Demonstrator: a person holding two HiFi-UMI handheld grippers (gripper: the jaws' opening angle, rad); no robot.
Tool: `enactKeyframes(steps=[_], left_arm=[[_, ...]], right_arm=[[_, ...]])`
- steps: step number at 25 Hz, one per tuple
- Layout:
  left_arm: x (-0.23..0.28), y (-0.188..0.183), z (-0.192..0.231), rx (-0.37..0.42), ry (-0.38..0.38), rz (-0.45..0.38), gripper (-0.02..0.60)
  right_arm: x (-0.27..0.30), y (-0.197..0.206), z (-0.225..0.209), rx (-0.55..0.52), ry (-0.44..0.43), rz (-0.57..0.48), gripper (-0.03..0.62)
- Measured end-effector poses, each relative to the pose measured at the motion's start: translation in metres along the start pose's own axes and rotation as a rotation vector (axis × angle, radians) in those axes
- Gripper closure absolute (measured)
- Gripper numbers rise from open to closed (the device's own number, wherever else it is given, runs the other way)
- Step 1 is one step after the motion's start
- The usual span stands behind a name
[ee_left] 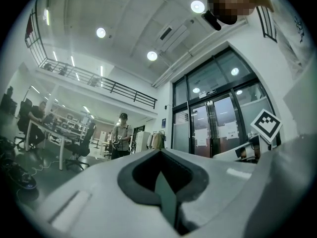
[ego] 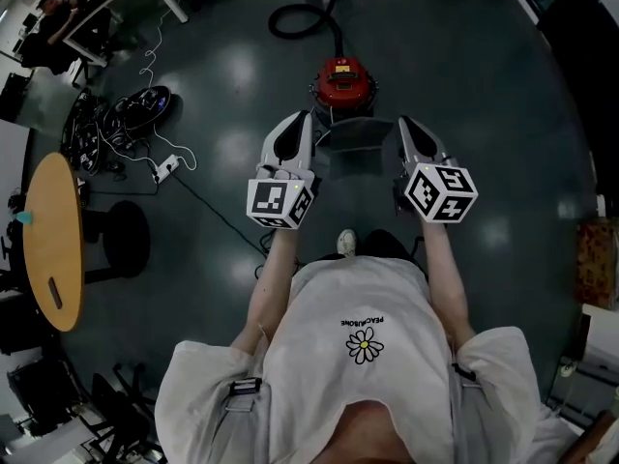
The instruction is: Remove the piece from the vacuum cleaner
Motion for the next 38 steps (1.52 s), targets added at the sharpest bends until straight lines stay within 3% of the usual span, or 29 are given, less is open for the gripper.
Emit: enactKeyframes(steps=[11, 20, 27, 33, 38], left_arm=[[0.067, 0.051, 0.03, -0.102, 0.031, 0.132, 0.58], [0.179, 0.051, 0.064, -0.077, -0.001, 0.161, 0.58], [0.26, 0.047, 0.08, -0.019, 0.0, 0.201, 0.58], [0.291, 0.066, 0.078, 0.016, 0.02, 0.303, 0.58], [0.323, 0.098, 0.098, 0.033, 0.072, 0.449, 0.58]], right_arm=[[0.058, -0.003, -0.048, -0.013, 0.072, 0.107, 0.571], [0.158, -0.047, -0.114, -0.041, -0.02, 0.114, 0.571], [0.211, -0.075, -0.162, -0.026, -0.038, 0.109, 0.571], [0.229, -0.082, -0.189, -0.053, -0.049, 0.167, 0.571], [0.259, -0.075, -0.203, -0.122, -0.031, 0.245, 0.571]])
Point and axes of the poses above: the fingertips, and each gripper's own axes: x forward along the fingers, z to its left, y out of its underside, the point moved 10 cm from there along -x, backward along the fingers, and after that the axes turned 7 degrees about z, right-handed, at the moved point
